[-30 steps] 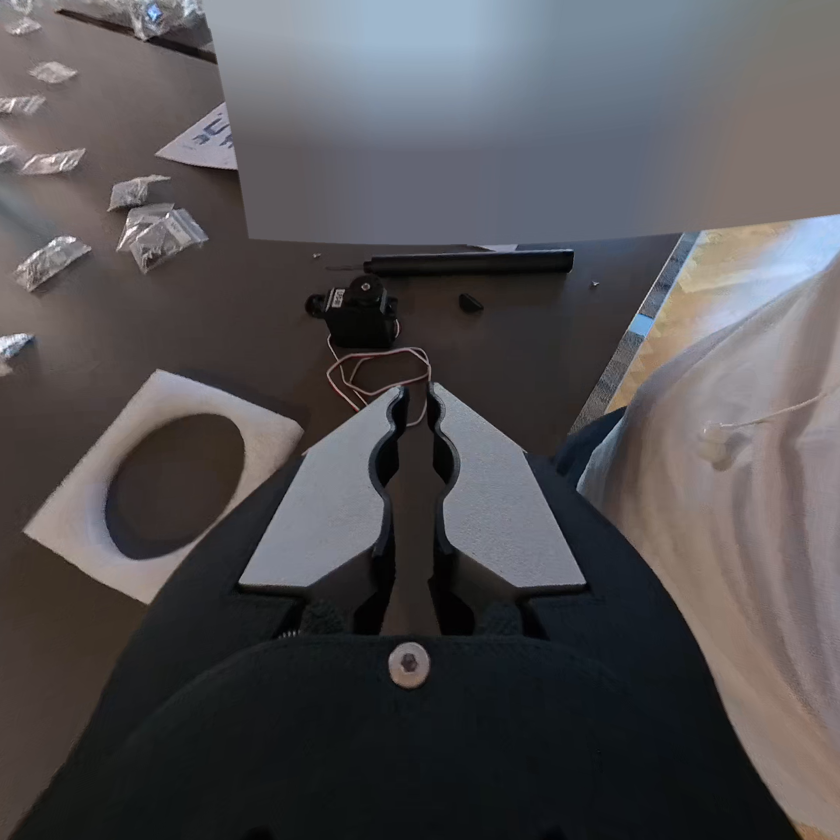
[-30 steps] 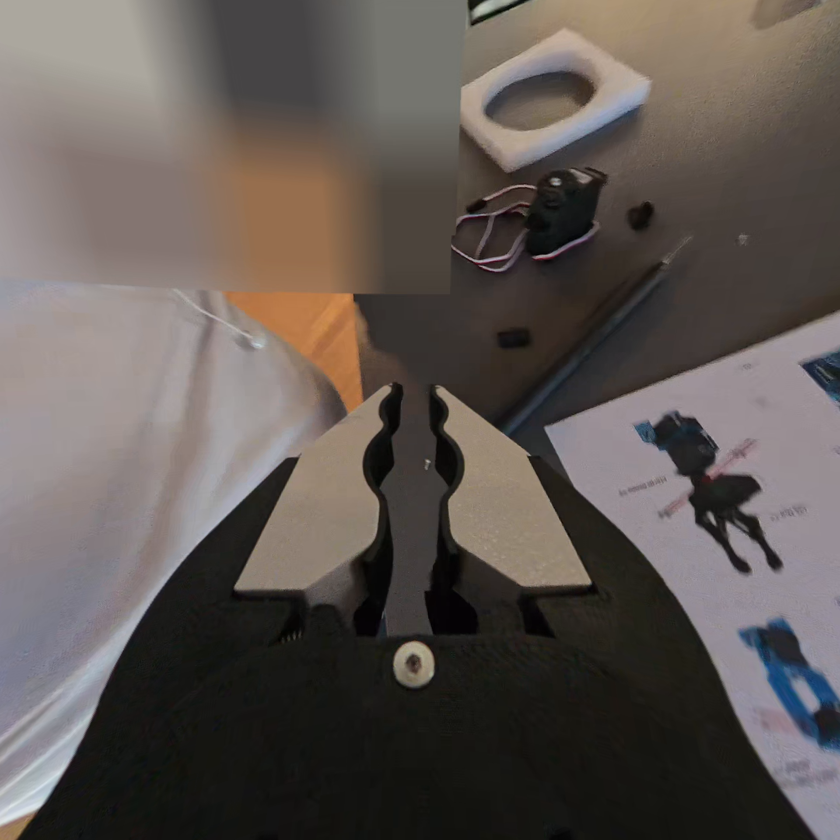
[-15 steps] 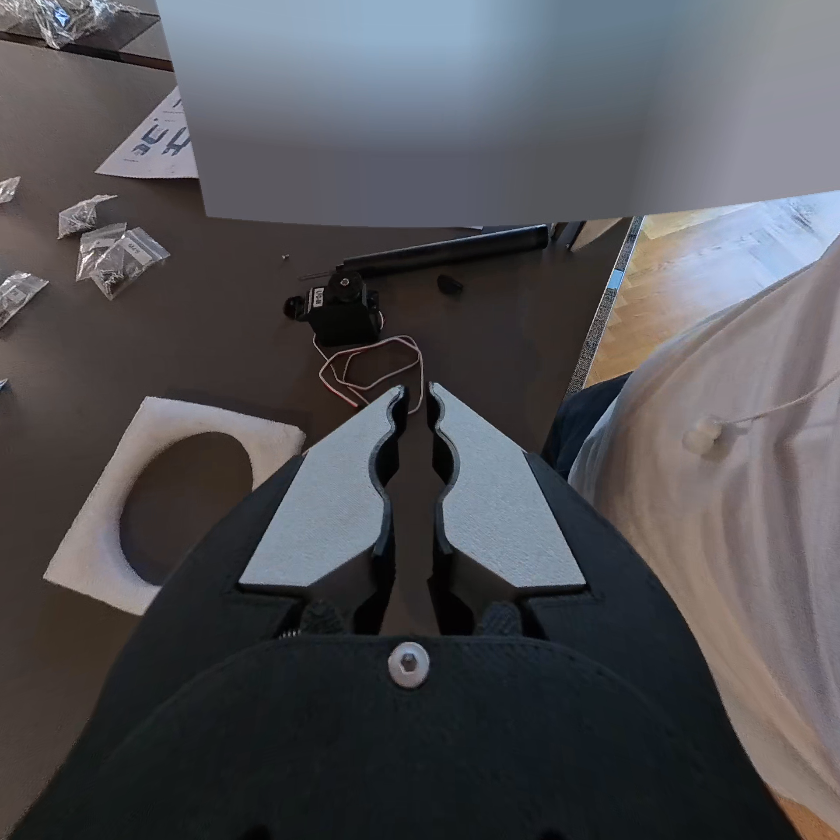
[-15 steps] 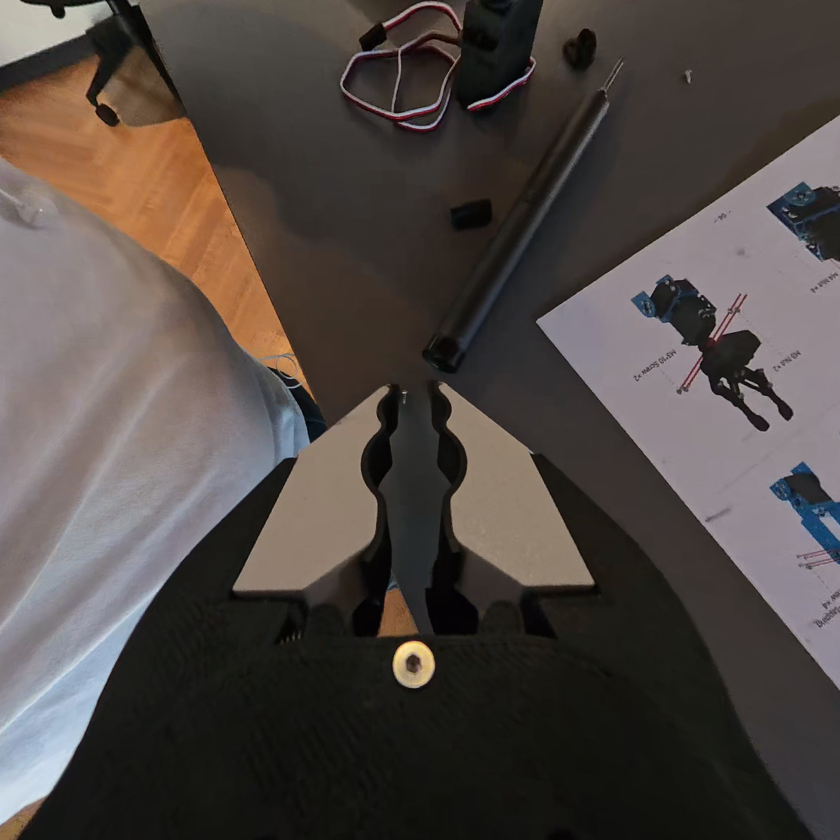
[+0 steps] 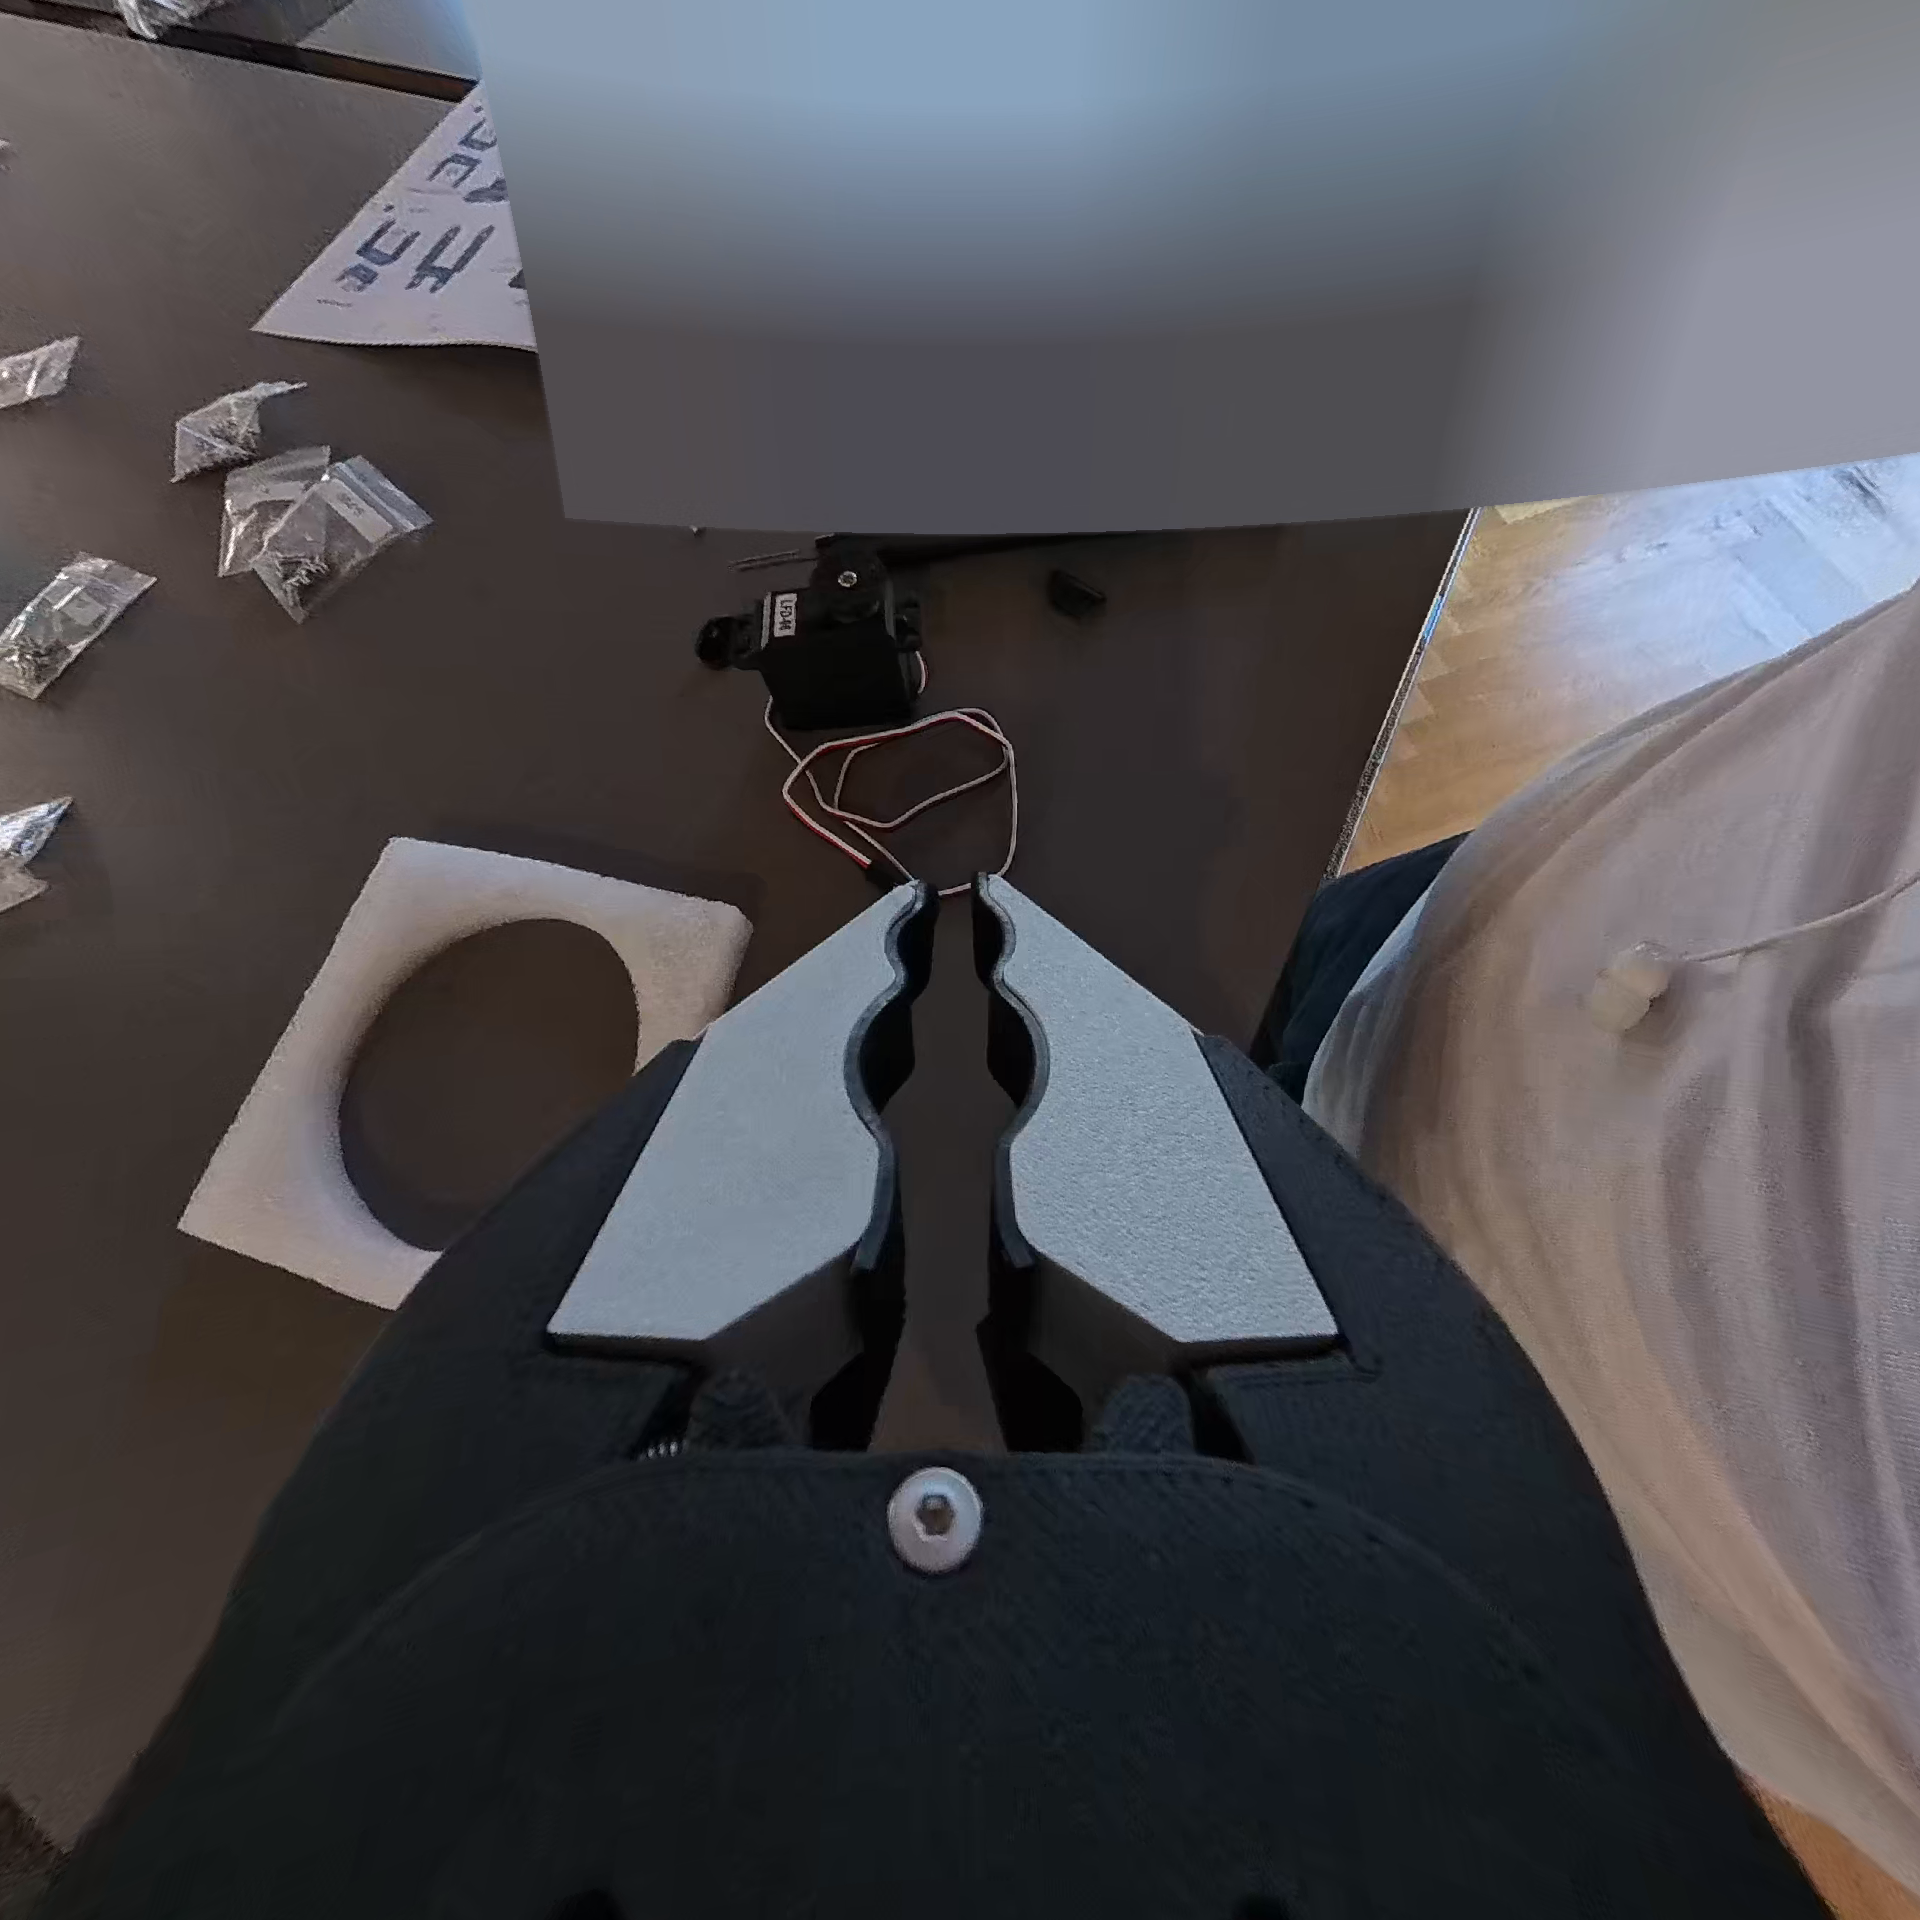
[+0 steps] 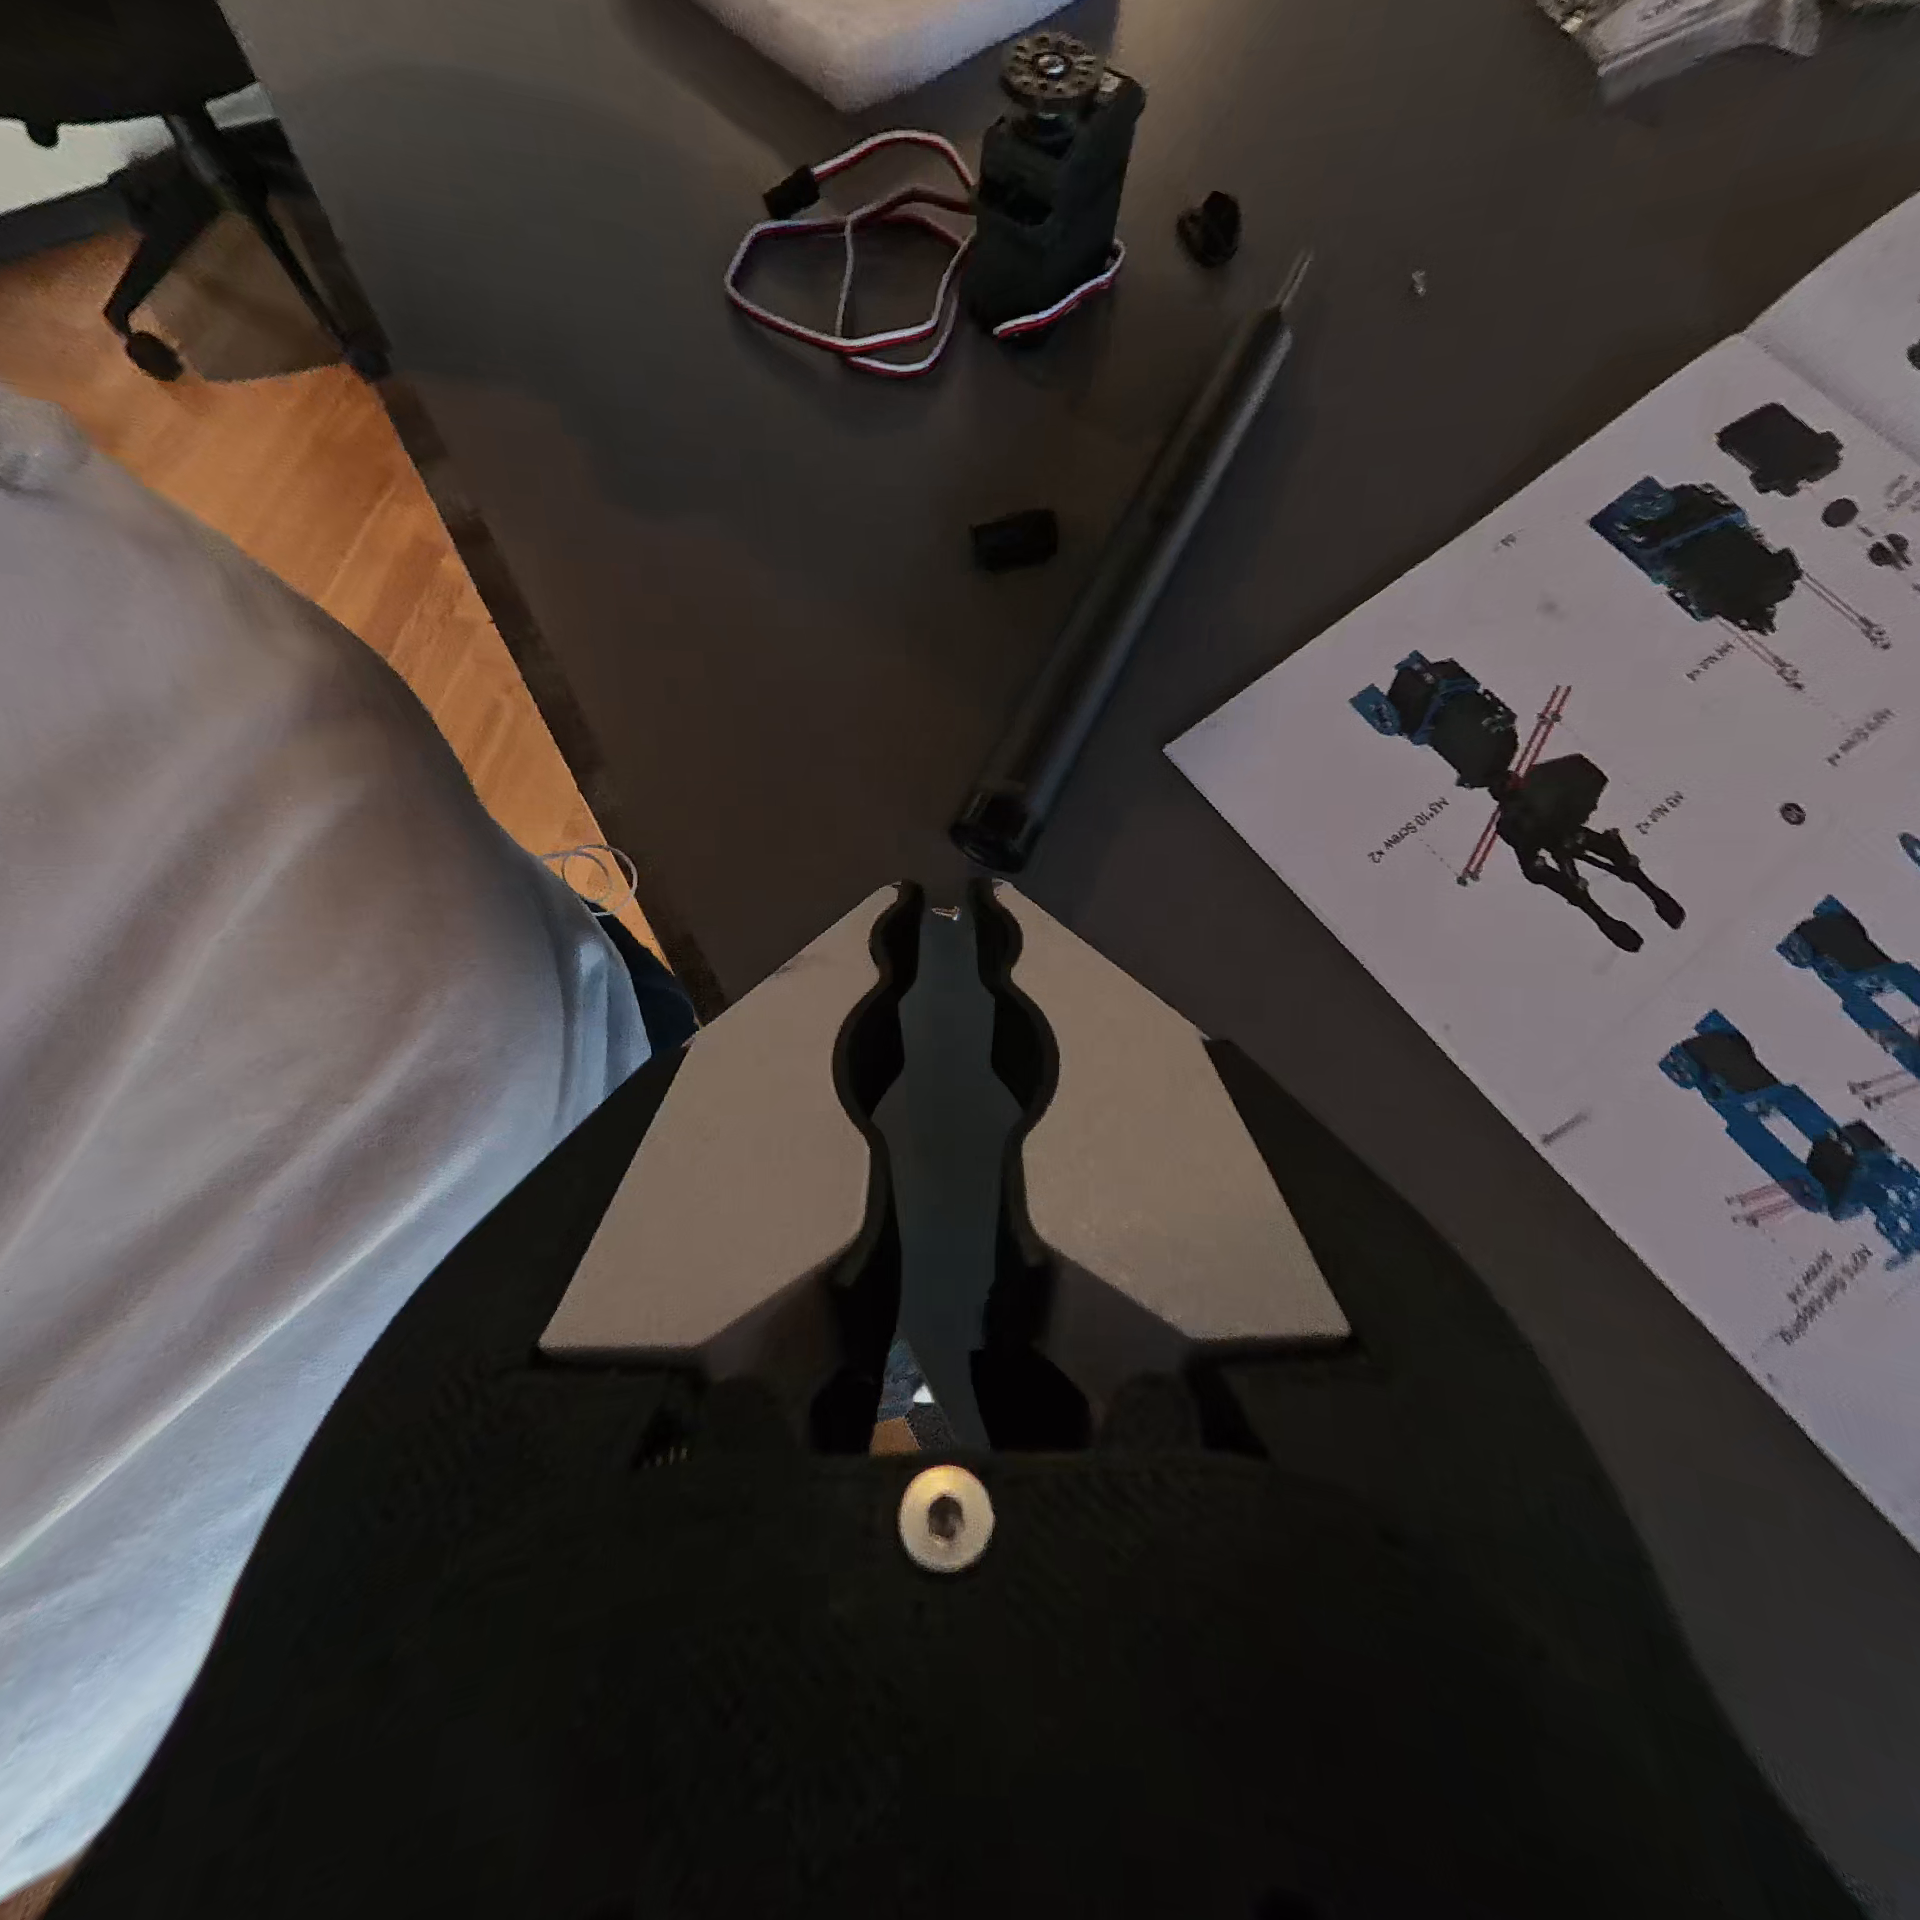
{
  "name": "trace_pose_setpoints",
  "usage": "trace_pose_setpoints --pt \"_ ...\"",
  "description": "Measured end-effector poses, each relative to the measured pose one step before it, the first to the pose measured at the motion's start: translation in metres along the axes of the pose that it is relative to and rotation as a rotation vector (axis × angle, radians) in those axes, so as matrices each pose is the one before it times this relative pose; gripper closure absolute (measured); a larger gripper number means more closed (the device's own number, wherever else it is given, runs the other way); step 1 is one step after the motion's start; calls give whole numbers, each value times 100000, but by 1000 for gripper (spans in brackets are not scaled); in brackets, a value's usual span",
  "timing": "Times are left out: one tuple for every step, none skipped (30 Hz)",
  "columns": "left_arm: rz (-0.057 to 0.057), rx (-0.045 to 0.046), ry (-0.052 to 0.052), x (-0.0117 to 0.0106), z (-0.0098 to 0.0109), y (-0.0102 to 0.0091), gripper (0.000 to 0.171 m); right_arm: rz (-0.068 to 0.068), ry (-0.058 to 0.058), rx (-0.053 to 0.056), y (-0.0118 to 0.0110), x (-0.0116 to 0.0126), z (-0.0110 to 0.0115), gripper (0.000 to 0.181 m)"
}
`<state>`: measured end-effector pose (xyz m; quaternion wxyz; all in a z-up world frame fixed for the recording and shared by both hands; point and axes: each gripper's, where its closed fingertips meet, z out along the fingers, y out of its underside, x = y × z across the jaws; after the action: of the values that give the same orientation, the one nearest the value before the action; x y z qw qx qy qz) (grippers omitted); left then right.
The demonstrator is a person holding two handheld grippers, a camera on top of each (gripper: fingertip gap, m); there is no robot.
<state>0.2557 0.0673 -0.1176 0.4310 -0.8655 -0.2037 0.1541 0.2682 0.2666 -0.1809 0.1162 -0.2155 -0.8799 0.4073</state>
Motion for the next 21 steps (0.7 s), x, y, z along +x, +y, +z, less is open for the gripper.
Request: trace_pose_setpoints --pt "209 -118 382 18 30 -9 167 2127 1951 -171 100 227 -145 172" --pt "162 -111 328 3 58 -3 167 2732 1579 -168 135 242 -90 171" --pt "163 -251 302 3 83 27 166 1950 -1167 291 78 -143 -14 171" --pt "144 -326 357 10 106 54 166 647 -1087 117 90 -124 18 170" --pt "109 -282 322 16 105 50 166 -73 792 50 78 188 24 170" --pt "107 -319 291 24 99 43 166 -86 317 373 1 161 37 170" --pt "301 -476 260 62 76 43 166 415 -1302 41 -12 -28 84 170" --pt "596 -562 46 57 38 35 166 756 -1116 -242 10 35 95 170" --pt "751 -524 -134 51 17 43 166 419 -1115 -101 11 7 110 171" --pt "678 -470 -147 53 -4 40 166 -64 -2022 -334 45 -157 124 172" --pt "465 -440 -189 44 -11 45 166 -233 -1526 -1163 160 -100 160 172" --pt "202 -432 -173 41 -4 67 166 115 -1182 541 -116 -60 57 177" --pt "-38 -442 -117 43 -20 83 167 417 -1795 -304 -3 -166 79 179" --pt "-125 -374 -168 28 -24 70 167 921 -917 -147 -2 -14 36 179" --pt "-32 -279 -211 50 -34 65 167 816 -951 -131 8 -28 6 180" --pt "39 -183 -279 34 -51 58 167 577 -1055 116 1 -55 9 181" --pt "-29 -127 -321 21 -43 62 167 531 -501 284 -30 -11 20 181" --pt "-184 -183 -243 34 -43 68 167 54 -456 289 -41 -49 32 181" --pt "-265 -239 -157 25 -34 69 167 -496 -119 -60 -47 -57 47 181" --pt "-191 -86 -221 35 -49 39 167 -1469 -144 -292 -65 -165 79 181" --pt "-99 93 -320 14 -54 29 167 -1855 -194 75 -161 -231 76 181"
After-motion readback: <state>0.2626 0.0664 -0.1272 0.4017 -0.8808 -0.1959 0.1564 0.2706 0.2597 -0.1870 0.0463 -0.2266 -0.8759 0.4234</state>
